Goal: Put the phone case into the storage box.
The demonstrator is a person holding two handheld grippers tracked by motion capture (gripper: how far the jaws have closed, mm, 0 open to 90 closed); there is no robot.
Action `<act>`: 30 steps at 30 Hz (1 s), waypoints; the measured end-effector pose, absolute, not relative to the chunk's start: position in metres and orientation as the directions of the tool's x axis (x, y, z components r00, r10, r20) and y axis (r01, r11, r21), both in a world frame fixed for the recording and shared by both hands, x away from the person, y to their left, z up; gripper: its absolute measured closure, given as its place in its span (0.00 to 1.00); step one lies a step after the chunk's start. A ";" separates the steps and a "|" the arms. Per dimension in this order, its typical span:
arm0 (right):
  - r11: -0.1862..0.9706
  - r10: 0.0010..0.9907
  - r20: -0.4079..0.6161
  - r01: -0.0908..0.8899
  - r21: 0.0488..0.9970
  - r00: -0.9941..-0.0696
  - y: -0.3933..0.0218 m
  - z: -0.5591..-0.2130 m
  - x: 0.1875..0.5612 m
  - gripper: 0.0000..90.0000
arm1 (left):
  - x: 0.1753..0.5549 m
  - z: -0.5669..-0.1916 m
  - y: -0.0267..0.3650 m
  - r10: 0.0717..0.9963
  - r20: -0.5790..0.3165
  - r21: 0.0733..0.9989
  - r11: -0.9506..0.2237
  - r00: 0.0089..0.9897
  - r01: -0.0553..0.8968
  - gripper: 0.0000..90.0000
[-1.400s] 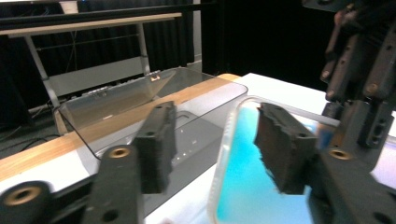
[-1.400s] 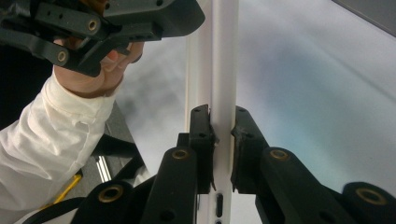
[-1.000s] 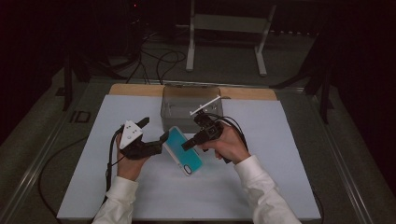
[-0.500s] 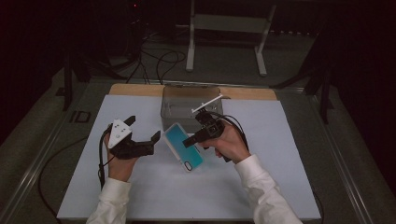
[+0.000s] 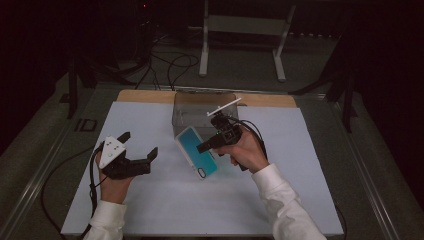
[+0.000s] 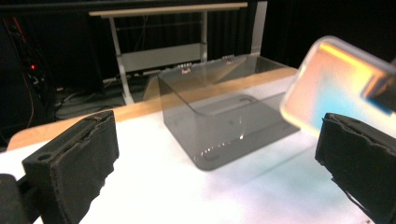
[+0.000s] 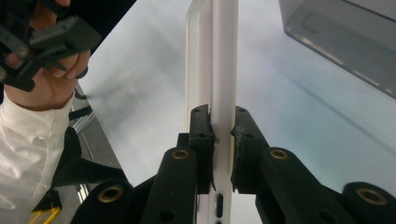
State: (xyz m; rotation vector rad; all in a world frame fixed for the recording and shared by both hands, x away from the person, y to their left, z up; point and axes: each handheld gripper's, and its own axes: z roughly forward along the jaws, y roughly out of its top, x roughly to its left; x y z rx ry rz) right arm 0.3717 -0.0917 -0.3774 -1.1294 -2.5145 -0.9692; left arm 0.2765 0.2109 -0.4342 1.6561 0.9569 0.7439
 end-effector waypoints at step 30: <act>0.432 0.625 0.409 0.731 0.528 -0.665 -0.091 -0.355 0.378 0.91 | 0.235 -0.486 0.249 0.906 0.031 0.950 -0.158 0.422 0.269 0.00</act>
